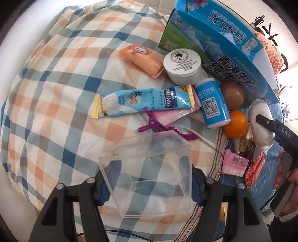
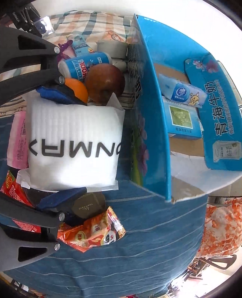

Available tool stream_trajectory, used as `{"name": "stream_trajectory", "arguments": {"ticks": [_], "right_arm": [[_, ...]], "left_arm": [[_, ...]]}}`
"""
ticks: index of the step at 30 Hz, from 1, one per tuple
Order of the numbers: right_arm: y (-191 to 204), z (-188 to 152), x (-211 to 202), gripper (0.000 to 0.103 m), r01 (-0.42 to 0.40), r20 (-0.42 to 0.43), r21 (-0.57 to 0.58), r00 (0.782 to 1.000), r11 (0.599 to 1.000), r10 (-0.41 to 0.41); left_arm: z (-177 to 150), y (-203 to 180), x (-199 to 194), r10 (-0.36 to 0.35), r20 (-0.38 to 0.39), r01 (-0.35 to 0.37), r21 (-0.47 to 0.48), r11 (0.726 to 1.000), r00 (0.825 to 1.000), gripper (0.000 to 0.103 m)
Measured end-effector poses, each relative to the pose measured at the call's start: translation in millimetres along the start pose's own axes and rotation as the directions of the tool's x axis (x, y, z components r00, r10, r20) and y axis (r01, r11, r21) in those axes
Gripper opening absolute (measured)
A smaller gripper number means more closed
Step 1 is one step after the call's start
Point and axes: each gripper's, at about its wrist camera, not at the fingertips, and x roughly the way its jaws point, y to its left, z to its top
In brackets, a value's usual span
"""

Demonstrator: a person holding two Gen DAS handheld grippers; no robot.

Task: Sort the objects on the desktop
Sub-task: 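Grasp the clear plastic box with the left tool while the right tool grasps the white foam bundle, then lower the clear box and white bundle into the blue milk box, release both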

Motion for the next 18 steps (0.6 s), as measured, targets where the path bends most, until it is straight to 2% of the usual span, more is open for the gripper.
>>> {"name": "stream_trajectory", "arguments": {"ticks": [2, 5, 8, 15, 18], "right_arm": [[-4, -7, -13, 0.081, -0.014, 0.032, 0.009, 0.999, 1.000, 0.014], [-6, -15, -33, 0.081, -0.054, 0.062, 0.022, 0.997, 0.998, 0.053], [-3, -18, -54, 0.081, -0.069, 0.097, -0.003, 0.993, 0.998, 0.069], [7, -3, -93, 0.081, -0.093, 0.173, -0.030, 0.980, 0.995, 0.096], [9, 5, -111, 0.081, -0.083, 0.212, -0.039, 0.973, 0.996, 0.090]], "left_arm": [[-4, -9, -18, -0.002, 0.032, 0.001, 0.025, 1.000, 0.999, 0.068], [15, -23, -39, -0.014, 0.081, 0.008, 0.073, 0.997, 0.997, 0.068], [48, -74, -40, -0.035, 0.120, 0.021, 0.117, 0.993, 0.992, 0.068], [83, -136, -50, -0.093, 0.181, 0.057, 0.192, 0.980, 0.979, 0.068], [99, -152, -55, -0.108, 0.204, 0.065, 0.207, 0.976, 0.973, 0.068]]}}
